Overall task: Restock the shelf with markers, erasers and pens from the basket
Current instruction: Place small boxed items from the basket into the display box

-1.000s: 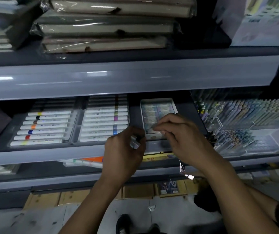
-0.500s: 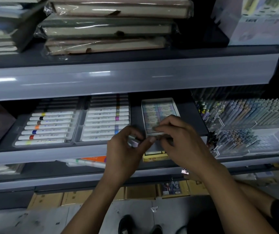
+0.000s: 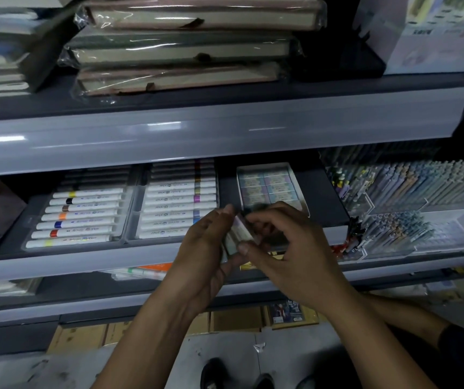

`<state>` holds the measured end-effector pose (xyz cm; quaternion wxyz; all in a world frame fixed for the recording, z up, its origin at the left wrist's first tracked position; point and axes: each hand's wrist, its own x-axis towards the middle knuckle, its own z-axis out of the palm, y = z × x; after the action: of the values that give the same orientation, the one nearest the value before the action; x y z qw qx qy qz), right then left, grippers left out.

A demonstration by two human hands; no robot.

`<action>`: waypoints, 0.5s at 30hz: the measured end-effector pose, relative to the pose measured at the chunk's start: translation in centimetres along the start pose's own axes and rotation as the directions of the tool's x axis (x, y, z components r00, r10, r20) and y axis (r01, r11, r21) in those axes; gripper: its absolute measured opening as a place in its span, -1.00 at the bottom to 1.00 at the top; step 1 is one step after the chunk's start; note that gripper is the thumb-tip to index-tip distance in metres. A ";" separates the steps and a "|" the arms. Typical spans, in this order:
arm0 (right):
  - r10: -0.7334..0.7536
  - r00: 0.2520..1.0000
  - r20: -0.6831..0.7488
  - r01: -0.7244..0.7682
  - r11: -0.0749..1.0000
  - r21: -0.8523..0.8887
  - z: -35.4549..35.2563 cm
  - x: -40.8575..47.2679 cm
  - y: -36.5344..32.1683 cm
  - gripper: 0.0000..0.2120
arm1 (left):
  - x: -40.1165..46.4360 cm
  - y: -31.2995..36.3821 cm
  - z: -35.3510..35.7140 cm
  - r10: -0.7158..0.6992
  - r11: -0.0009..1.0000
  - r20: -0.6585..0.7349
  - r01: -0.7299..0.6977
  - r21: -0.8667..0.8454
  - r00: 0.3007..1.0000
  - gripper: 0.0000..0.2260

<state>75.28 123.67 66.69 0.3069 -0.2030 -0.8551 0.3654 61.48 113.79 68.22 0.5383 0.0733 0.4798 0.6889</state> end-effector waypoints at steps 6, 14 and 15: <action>-0.040 0.997 -0.070 0.037 0.998 -0.050 0.1 0.2 0.1 -0.77 | 0.1 -0.3 -0.1 0.021 0.992 0.067 -0.012 -0.129 0.998 -0.65; -0.068 0.991 -0.111 0.053 0.989 -0.136 -0.9 0.4 0.0 -0.86 | 0.7 -0.8 -0.5 0.238 0.931 0.062 -0.246 0.268 0.969 -0.75; -0.061 0.992 -0.110 0.046 0.990 -0.133 -0.9 0.4 0.0 -0.85 | 0.7 -0.8 -0.6 0.249 0.915 0.081 -0.262 0.308 0.965 -0.75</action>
<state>75.57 124.40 67.34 0.3510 -0.2201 -0.8634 0.2881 61.36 113.97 67.02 0.4348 0.2343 0.5592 0.6659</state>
